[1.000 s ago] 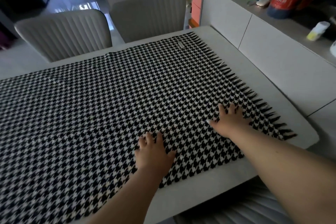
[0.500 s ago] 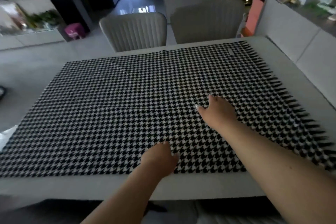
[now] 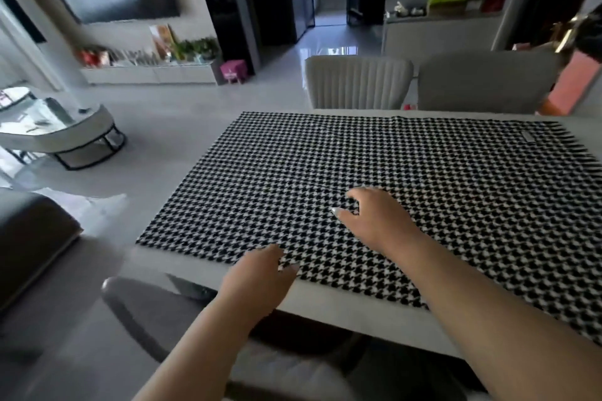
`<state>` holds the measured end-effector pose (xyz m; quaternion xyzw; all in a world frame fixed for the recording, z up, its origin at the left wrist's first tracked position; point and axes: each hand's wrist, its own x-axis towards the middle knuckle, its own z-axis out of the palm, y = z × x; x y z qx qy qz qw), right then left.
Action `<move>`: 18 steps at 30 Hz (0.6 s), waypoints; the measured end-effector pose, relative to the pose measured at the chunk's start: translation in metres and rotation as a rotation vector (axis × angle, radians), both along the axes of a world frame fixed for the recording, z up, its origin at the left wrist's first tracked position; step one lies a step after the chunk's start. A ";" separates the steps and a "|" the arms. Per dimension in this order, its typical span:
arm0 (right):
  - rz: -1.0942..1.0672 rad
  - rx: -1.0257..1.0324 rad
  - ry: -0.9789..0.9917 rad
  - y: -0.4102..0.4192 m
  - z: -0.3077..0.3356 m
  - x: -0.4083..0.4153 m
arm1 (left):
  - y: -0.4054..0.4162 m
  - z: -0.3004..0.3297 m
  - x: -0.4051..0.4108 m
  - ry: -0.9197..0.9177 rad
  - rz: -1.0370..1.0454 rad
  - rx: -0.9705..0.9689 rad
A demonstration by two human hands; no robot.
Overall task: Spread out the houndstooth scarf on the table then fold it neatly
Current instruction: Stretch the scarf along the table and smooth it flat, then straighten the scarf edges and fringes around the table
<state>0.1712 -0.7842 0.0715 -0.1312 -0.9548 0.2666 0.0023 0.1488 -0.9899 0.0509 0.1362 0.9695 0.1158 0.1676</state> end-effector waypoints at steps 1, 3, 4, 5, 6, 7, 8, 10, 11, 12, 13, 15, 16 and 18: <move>0.017 0.006 0.013 -0.022 0.004 -0.004 | -0.025 0.005 -0.002 0.023 0.023 0.011; 0.050 0.004 0.036 -0.065 0.012 -0.013 | -0.075 0.015 -0.005 0.071 0.073 0.030; 0.069 0.003 0.047 -0.087 0.015 -0.018 | -0.101 0.019 -0.007 0.099 0.099 0.029; 0.082 0.003 0.057 -0.108 0.018 -0.023 | -0.127 0.023 -0.009 0.127 0.125 0.024; 0.088 0.000 0.066 -0.129 0.020 -0.027 | -0.153 0.026 -0.011 0.150 0.149 0.018; 0.088 -0.012 0.075 -0.149 0.022 -0.032 | -0.178 0.029 -0.013 0.169 0.170 0.017; 0.085 -0.027 0.085 -0.167 0.022 -0.036 | -0.202 0.032 -0.015 0.181 0.188 0.014; 0.083 -0.045 0.100 -0.201 0.023 -0.044 | -0.248 0.035 -0.017 0.212 0.204 -0.005; 0.084 -0.048 0.102 -0.215 0.023 -0.048 | -0.269 0.036 -0.018 0.224 0.213 -0.020; 0.089 -0.052 0.103 -0.229 0.022 -0.052 | -0.288 0.036 -0.019 0.231 0.230 -0.036; 0.097 -0.053 0.104 -0.241 0.023 -0.056 | -0.306 0.036 -0.020 0.235 0.249 -0.050; 0.117 -0.054 0.097 -0.265 0.024 -0.066 | -0.339 0.035 -0.025 0.242 0.282 -0.063; 0.127 -0.052 0.091 -0.277 0.024 -0.071 | -0.352 0.035 -0.029 0.246 0.298 -0.062; 0.158 -0.036 0.076 -0.301 0.026 -0.086 | -0.376 0.034 -0.040 0.259 0.337 -0.049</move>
